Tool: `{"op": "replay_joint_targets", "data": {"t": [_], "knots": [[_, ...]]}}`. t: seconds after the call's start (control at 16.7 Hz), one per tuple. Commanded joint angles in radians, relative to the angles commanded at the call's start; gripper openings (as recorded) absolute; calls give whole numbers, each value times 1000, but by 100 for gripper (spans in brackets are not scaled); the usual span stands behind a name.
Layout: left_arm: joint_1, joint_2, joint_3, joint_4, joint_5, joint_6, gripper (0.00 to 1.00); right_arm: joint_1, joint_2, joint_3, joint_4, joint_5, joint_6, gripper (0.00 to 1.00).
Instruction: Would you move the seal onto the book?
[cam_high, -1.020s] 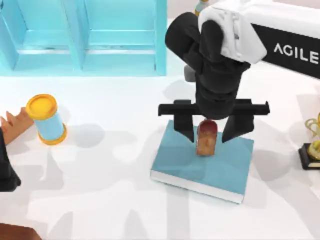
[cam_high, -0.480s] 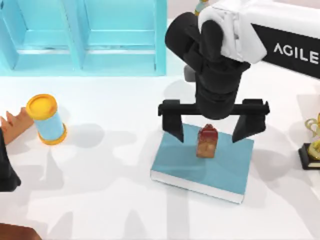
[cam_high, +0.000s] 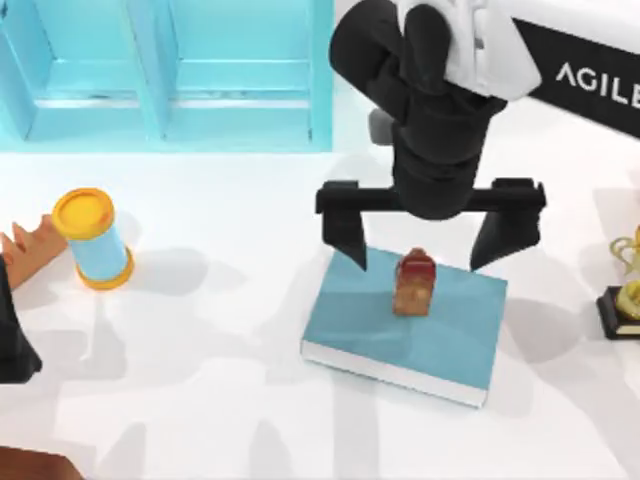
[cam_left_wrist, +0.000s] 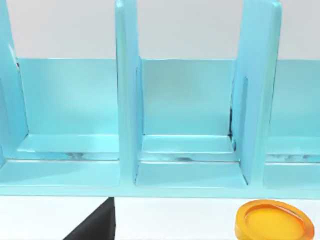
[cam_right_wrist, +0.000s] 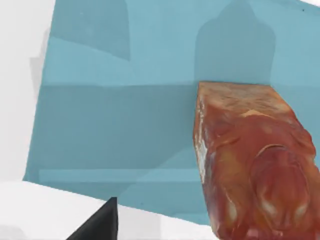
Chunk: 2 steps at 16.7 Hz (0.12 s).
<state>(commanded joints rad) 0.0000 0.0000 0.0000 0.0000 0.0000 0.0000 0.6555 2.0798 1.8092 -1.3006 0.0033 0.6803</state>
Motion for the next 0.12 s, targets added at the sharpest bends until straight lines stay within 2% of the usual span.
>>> {"op": "replay_joint_targets", "data": {"t": [0.12], "knots": [[0,0,0,0,0,0,100,0,-2,17,-18,0,0,100]]}}
